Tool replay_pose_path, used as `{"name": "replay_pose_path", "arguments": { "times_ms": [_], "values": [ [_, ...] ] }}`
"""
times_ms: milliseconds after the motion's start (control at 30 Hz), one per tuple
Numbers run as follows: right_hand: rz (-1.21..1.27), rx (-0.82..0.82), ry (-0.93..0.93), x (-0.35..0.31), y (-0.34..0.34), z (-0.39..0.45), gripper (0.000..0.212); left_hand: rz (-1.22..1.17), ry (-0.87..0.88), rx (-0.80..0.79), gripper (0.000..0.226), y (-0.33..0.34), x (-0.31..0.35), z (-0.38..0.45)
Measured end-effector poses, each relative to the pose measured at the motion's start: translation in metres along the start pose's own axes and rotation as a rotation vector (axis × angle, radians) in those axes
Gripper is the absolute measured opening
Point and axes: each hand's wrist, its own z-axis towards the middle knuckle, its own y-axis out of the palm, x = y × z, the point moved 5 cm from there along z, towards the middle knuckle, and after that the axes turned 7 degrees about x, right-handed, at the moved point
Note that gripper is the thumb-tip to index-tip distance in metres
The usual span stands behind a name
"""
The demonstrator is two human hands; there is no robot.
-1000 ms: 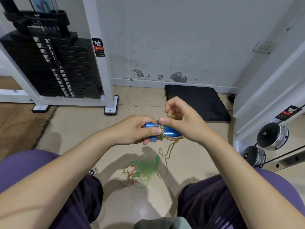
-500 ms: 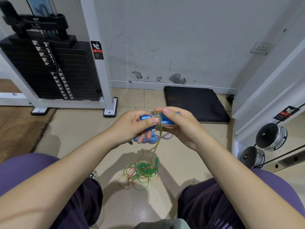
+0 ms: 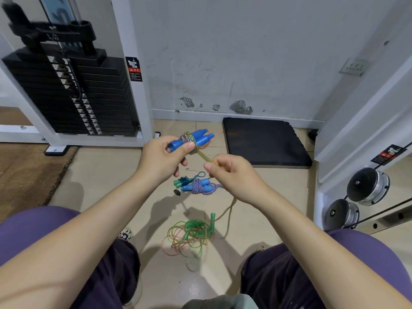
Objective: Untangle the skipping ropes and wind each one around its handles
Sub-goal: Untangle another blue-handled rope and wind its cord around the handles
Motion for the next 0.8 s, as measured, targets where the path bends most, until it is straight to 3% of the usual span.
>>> {"name": "replay_pose_path", "arguments": {
  "times_ms": [100, 200, 267, 367, 467, 667, 800],
  "values": [
    [-0.127, 0.157, -0.137, -0.008, -0.020, 0.004, 0.030, 0.148, -0.013, -0.185, 0.019, 0.011, -0.004, -0.003],
    [-0.169, 0.272, -0.220, -0.009, -0.037, 0.010, 0.023, 0.121, -0.004, -0.517, 0.018, 0.029, 0.004, -0.019],
    [-0.182, 0.264, -0.258, -0.005, -0.038, 0.012, 0.022, 0.061, 0.022, -0.648, 0.016, 0.035, 0.012, -0.030],
    [-0.131, 0.165, -0.163, 0.005, -0.030, 0.010, 0.026, 0.001, 0.057, -0.668, 0.013, 0.037, 0.019, -0.036],
    [-0.139, 0.172, -0.155, 0.005, -0.028, 0.008, 0.029, -0.035, 0.043, -0.704, 0.015, 0.040, 0.018, -0.040],
    [-0.064, 0.211, -0.167, -0.002, -0.026, 0.005, 0.026, -0.013, -0.157, -0.997, 0.043, 0.044, 0.009, -0.049],
    [-0.063, 0.235, -0.167, -0.003, -0.027, 0.005, 0.024, 0.002, -0.091, -0.951, 0.047, 0.042, 0.009, -0.048]
  ]
}}
